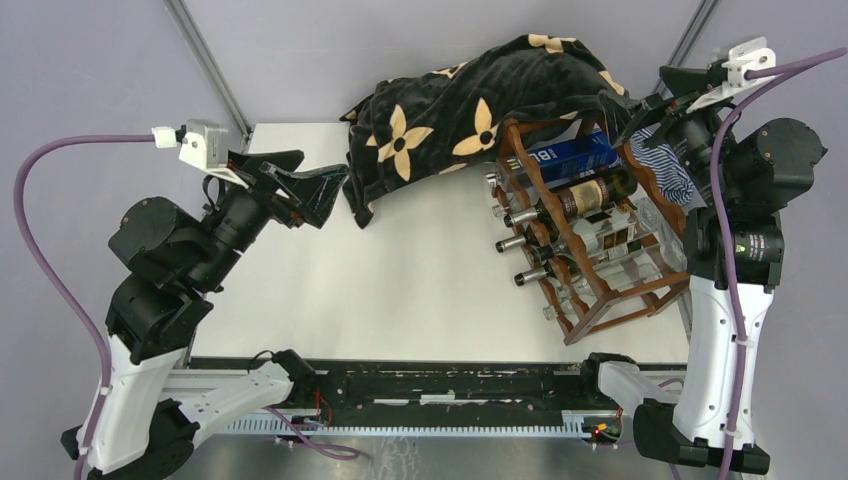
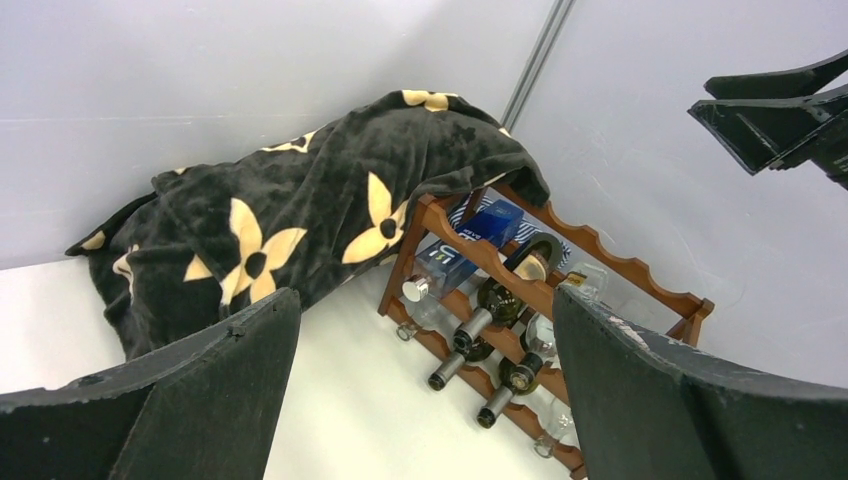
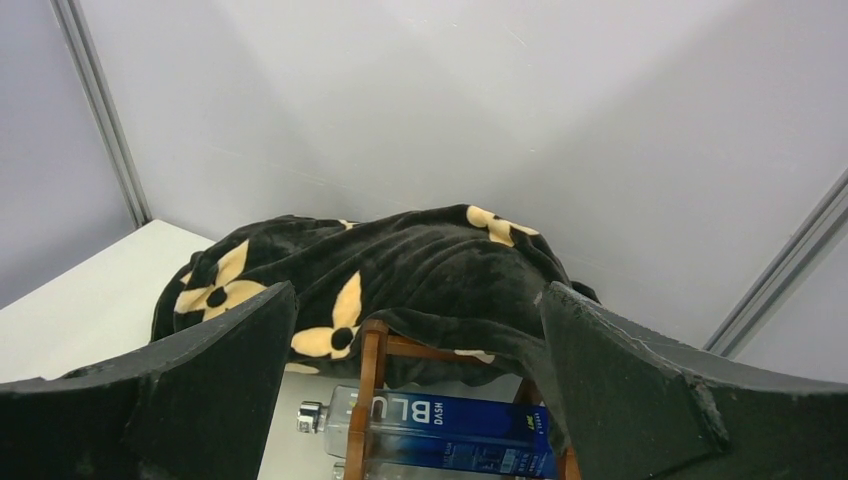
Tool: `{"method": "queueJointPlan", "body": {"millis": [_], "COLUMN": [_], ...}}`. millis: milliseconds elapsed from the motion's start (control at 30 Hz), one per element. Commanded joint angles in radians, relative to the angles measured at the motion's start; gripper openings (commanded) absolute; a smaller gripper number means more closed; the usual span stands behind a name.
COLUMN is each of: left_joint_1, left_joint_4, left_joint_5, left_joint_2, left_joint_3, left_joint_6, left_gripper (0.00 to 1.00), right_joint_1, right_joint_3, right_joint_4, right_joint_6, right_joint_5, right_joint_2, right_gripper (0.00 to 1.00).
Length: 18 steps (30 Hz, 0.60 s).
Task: Put the wine bottle on the wine rack
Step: Reset both arms
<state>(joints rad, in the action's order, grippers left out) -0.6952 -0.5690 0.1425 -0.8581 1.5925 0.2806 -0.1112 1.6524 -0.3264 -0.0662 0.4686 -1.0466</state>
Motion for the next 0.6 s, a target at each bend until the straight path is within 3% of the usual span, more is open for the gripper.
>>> {"method": "queueJointPlan", "body": {"millis": [0, 567], "left_joint_1": [0.002, 0.001], "left_joint_4": [0.014, 0.027], "left_joint_5": [0.025, 0.015], "left_joint_2": [0.012, 0.014], "left_joint_3": [-0.018, -0.045], "left_joint_6": [0.005, -0.001], "left_gripper": [1.0, 1.0], "right_joint_1": [-0.003, -0.021], "right_joint_3": [-0.009, -0.028], "right_joint_4": [0.028, 0.035], "right_joint_6": [-0.021, -0.012], "right_joint_5": [-0.019, -0.023], "right_joint_2": [0.016, 0.014], "right_gripper": [0.98, 0.98]}}
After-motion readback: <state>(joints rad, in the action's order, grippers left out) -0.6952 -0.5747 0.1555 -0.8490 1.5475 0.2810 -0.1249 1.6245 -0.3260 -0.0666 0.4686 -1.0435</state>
